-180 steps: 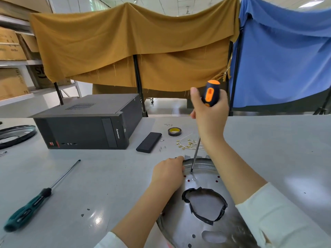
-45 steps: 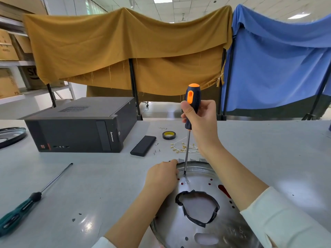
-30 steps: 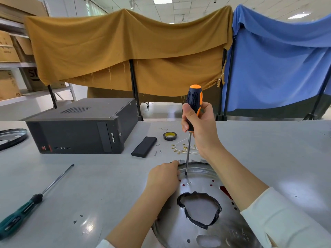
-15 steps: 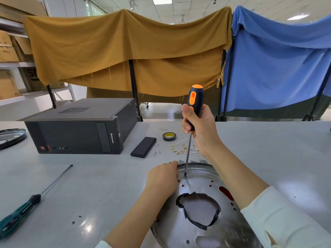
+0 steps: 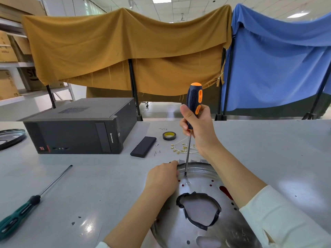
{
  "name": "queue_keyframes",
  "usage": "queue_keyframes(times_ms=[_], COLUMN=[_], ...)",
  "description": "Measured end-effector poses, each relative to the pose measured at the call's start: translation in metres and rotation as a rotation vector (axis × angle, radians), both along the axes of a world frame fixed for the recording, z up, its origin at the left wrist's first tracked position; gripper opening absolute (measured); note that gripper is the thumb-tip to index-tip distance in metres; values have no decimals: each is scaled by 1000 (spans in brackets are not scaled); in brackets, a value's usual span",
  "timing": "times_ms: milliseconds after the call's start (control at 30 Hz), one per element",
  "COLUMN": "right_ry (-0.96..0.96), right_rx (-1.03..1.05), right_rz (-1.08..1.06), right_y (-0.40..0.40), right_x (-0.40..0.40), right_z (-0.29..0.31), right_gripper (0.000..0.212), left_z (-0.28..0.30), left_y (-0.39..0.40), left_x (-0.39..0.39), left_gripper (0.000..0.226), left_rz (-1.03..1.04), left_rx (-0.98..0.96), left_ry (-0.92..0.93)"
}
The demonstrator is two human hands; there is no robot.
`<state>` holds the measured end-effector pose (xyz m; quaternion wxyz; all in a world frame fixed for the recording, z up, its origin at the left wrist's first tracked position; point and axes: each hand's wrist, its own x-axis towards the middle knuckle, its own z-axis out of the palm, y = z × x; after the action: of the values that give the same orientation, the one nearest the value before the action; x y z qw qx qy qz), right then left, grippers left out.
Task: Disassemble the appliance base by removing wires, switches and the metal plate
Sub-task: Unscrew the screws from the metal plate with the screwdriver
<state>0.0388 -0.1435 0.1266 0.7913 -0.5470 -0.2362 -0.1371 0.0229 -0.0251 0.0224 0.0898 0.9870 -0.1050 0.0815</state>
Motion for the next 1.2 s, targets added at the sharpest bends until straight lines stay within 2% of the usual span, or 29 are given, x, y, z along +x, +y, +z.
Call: queue_keyframes(times_ms=[200,333,400,600,767,967,1067,1200], right_ry=[-85,-19,-8,-85,-47,0,-39,-75], right_rx=[-59,-66,-54,-98,-83,-52,-127,-83], right_rz=[-72,8,29,14,1,58,-24,-63], right_y=[5,3,2,3,3,0,0,2], right_x=[1,4,5,5,6,7,7,6], right_z=[-4,-5,-4,-5,-5,-3,-4,-7], right_gripper=[33,55,58,40,31,52,42,26], left_z=[-1,0,0,1,1,1,2,2], left_y=[0,0,0,-1,0,0,0,0], left_x=[1,0,0,-1,-1,-2,-2,-2], left_gripper=[28,27,26,25,24,17,15,12], left_rz=[0,-1,-1,5,5,-10,-14,-13], left_rx=[-2,-1,-2,-6,-7,-4,1,-9], left_ry=[1,12,17,14,15,0,2,13])
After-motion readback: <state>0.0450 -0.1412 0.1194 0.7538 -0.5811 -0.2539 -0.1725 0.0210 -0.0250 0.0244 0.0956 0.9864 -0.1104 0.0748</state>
